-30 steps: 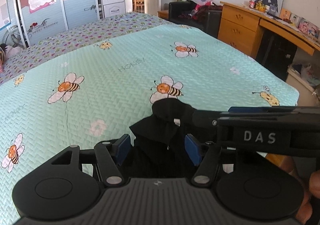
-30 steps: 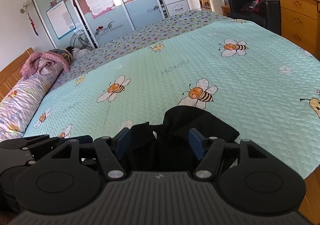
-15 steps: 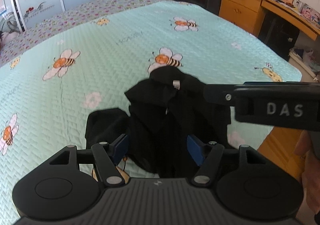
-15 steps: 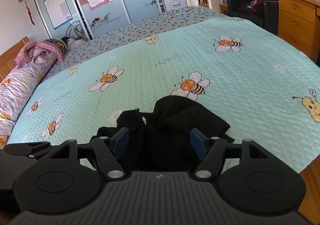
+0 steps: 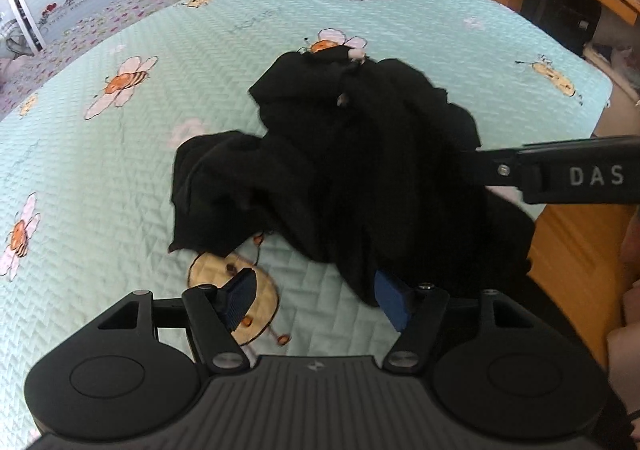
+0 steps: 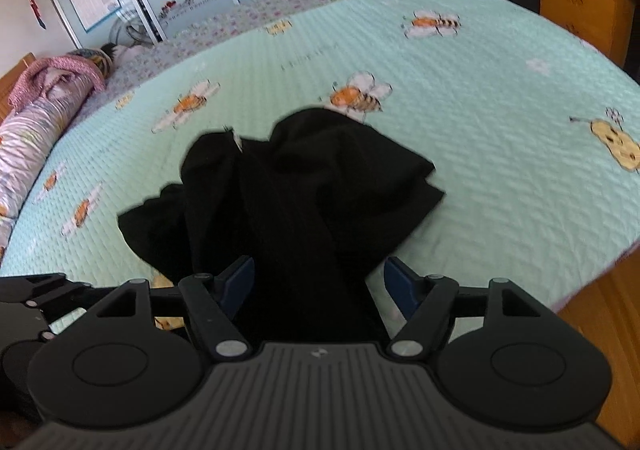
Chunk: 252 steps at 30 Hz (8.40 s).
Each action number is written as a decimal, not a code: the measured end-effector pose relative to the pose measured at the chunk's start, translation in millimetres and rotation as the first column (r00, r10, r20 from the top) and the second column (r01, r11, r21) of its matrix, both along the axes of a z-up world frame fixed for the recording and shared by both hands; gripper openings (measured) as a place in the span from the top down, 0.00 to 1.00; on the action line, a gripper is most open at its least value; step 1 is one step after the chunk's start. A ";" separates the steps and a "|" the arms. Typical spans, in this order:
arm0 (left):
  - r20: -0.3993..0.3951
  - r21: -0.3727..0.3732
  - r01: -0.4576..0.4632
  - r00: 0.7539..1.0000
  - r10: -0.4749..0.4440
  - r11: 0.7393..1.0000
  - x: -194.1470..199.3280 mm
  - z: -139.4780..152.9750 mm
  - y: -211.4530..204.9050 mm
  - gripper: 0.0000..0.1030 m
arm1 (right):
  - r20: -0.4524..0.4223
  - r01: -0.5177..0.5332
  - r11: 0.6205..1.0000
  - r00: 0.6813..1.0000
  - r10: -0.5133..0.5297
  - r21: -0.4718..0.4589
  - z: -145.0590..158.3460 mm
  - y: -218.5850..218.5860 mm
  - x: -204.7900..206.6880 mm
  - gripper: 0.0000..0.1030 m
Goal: Fold clothes
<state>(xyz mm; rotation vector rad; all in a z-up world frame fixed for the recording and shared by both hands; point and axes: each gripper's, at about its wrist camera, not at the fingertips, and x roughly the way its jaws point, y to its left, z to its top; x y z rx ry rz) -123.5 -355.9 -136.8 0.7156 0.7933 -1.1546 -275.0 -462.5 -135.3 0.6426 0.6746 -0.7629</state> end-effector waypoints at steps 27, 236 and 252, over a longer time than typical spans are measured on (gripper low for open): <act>0.200 -0.293 -0.120 0.962 0.183 0.949 8.0 62.2 12.7 0.33 | 0.325 0.041 0.990 0.942 -0.083 0.137 0.5 -1.4 -36.0 0.29; -0.153 -0.232 -0.633 0.774 0.615 0.739 189.8 10.3 169.6 0.45 | 0.276 -0.166 0.958 0.956 0.097 0.235 -14.0 15.6 147.7 0.47; -0.136 -0.213 -0.590 0.807 0.574 0.779 170.7 -11.7 148.1 0.37 | 0.217 0.055 0.960 0.969 -0.118 0.275 -62.0 -28.8 105.6 0.30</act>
